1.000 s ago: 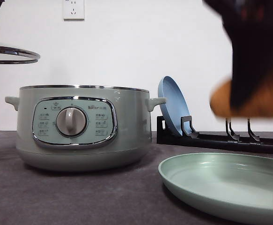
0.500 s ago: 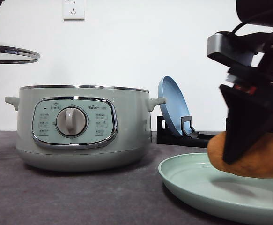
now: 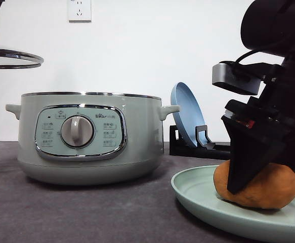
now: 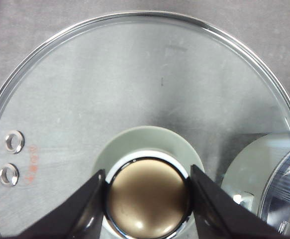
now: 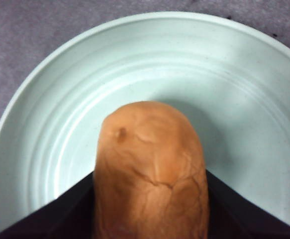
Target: Transfer potato from steamer to green plate
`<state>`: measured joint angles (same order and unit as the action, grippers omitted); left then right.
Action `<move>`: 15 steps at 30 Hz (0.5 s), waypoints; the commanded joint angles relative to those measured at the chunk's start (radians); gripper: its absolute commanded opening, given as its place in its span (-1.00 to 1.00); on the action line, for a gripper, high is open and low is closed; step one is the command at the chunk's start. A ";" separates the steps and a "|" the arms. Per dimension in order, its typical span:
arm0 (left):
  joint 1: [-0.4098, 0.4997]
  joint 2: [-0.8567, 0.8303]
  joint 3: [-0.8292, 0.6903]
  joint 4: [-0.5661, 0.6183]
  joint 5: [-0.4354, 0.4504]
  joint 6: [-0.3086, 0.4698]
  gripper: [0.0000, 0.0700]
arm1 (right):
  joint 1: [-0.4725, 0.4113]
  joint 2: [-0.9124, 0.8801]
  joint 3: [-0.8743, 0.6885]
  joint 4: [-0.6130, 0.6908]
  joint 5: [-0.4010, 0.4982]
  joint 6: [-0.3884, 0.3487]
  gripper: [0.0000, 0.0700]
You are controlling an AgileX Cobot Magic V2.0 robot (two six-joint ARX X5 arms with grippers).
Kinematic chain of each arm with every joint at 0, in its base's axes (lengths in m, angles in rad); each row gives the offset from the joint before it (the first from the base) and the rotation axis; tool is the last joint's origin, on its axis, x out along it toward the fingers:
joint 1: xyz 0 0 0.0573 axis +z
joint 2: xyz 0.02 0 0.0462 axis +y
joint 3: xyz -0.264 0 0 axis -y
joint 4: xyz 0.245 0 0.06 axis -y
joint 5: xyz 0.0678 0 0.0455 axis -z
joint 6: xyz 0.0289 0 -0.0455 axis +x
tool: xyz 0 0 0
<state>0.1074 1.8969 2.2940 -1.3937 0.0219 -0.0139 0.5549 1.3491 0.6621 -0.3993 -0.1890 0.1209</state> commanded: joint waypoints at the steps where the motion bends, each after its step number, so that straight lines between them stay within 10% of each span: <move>1: 0.003 -0.021 0.042 0.032 0.001 -0.006 -0.99 | 0.005 0.016 0.006 -0.001 -0.001 0.017 -0.27; 7: 0.003 -0.021 0.041 0.032 0.002 -0.006 -0.99 | 0.004 0.008 0.010 -0.005 0.001 0.040 0.34; 15: 0.003 -0.021 0.040 0.032 0.002 -0.006 -0.99 | 0.004 -0.124 0.123 -0.156 0.011 0.028 0.64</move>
<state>0.1074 1.8969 2.2940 -1.3933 0.0219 -0.0171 0.5549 1.2367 0.7536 -0.5449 -0.1810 0.1472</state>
